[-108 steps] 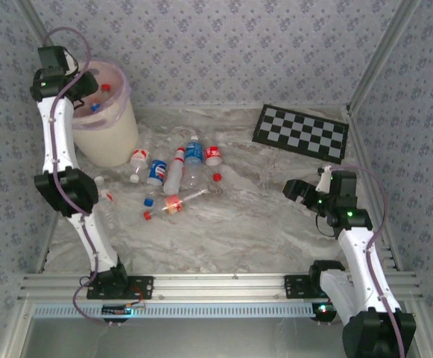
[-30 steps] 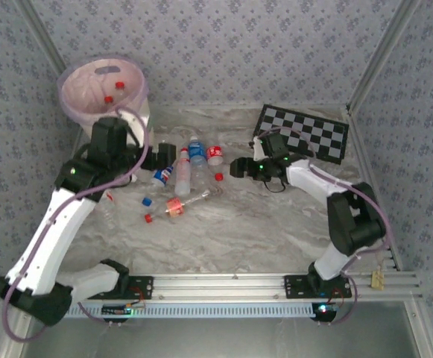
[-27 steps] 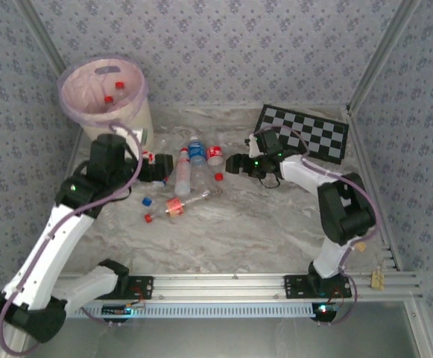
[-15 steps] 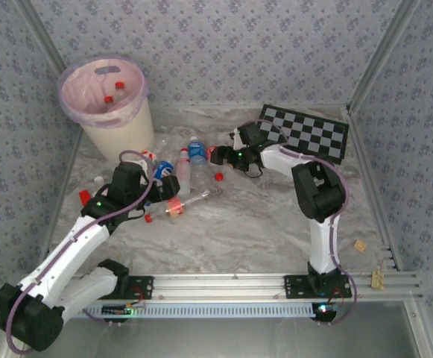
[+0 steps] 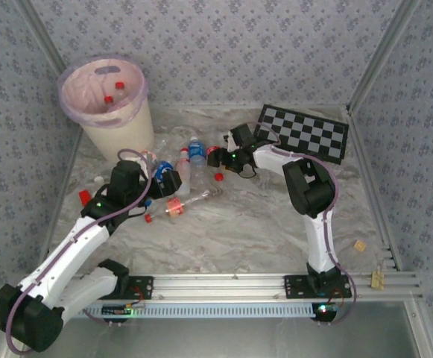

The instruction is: Put the plastic bottles in the bin

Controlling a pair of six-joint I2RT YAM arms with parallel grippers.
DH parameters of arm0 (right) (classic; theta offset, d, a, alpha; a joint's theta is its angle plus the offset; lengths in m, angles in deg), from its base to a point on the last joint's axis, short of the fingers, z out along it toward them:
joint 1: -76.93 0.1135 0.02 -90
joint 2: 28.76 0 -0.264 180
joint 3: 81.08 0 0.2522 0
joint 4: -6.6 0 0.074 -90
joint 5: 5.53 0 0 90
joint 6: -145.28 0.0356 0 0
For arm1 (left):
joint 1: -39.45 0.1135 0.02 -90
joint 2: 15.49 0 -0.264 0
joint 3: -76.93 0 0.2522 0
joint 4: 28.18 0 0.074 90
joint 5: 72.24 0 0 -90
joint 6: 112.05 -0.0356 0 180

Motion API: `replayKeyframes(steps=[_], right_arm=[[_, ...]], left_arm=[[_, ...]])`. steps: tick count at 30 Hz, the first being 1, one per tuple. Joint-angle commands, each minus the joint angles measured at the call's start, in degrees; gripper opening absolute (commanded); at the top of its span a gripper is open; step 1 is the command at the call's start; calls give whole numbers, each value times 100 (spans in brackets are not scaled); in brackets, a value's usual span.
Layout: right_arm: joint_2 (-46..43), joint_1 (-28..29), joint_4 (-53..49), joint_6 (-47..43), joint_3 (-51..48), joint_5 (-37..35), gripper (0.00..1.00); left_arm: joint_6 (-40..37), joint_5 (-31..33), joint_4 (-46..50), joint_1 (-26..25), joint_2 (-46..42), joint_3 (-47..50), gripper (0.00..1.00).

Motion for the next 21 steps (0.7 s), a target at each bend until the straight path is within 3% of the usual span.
replayKeyframes(steps=[1, 8, 14, 21], right_arm=[[-46, -45, -192, -30, 79, 25, 66], [-657, -181, -727, -506, -59, -63, 58], [-1819, -399, -948, -1002, -847, 138, 56], [-3507, -348, -808, -1337, -2338, 460, 52]], left_arm=[[125, -158, -119, -19, -79, -30, 98], [540, -301, -509, -28, 68, -72, 98], [1309, -606, -1945, -75, 605, 16, 98], [1388, -422, -2486, -754, 1632, -863, 100]])
